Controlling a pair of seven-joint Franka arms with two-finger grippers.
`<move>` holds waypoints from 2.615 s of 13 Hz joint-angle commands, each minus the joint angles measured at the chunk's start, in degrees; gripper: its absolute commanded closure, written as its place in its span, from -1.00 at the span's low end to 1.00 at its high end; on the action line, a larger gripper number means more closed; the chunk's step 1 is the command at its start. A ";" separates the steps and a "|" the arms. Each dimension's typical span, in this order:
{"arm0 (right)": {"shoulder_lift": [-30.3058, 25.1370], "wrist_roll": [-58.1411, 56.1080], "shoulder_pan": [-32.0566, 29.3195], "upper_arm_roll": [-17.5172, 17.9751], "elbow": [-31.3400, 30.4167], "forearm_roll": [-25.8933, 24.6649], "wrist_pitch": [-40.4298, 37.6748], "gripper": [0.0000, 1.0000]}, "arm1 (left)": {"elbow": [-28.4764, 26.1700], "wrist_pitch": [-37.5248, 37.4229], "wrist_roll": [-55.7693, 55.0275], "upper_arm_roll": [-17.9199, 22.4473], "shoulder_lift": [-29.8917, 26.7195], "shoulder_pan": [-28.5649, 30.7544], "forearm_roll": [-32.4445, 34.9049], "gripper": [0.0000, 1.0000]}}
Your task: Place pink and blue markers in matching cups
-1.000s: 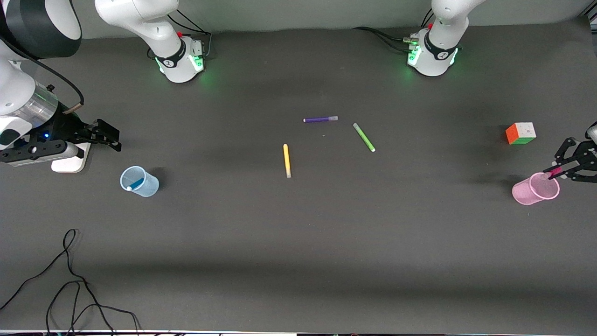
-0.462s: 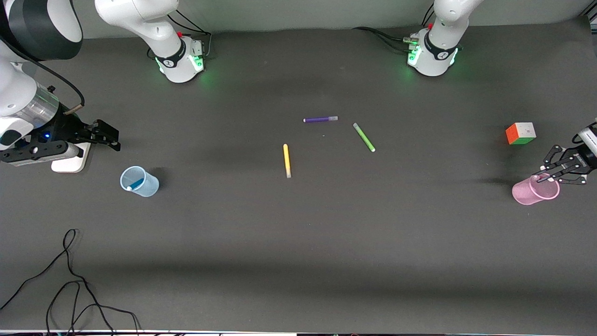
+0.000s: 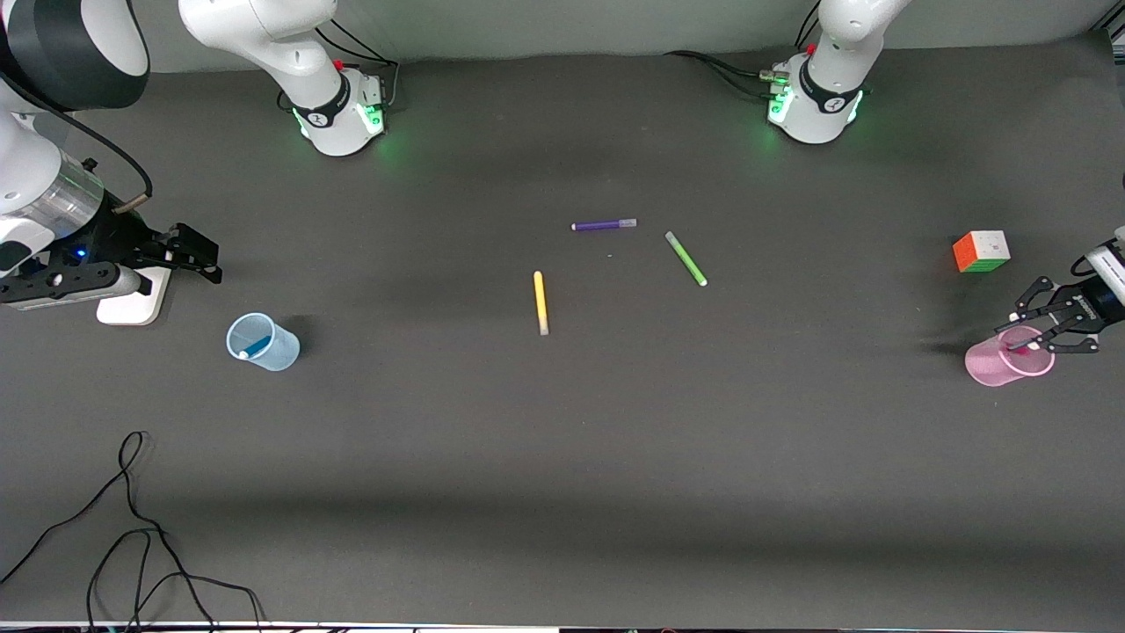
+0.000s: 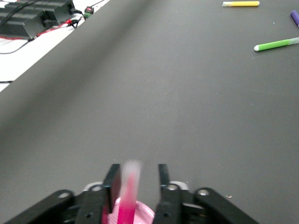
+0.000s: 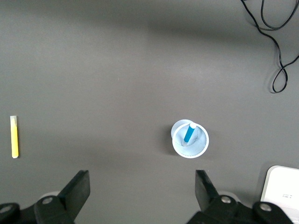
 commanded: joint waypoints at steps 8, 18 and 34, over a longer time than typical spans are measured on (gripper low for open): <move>-1.48 -0.61 -0.04 0.05 -0.45 -0.37 1.03 -1.00 | 4.81 -4.33 -23.96 -0.69 -9.18 -2.30 5.93 -0.99; -2.70 -0.52 -0.04 -0.38 4.56 2.08 -8.90 -1.00 | 4.19 -6.26 -85.83 -0.86 -30.30 -22.76 35.46 -0.99; -0.34 -0.17 -0.13 -0.56 5.53 1.91 -8.99 -1.00 | 5.51 -18.40 -145.83 -3.68 -30.13 -41.16 48.49 -0.99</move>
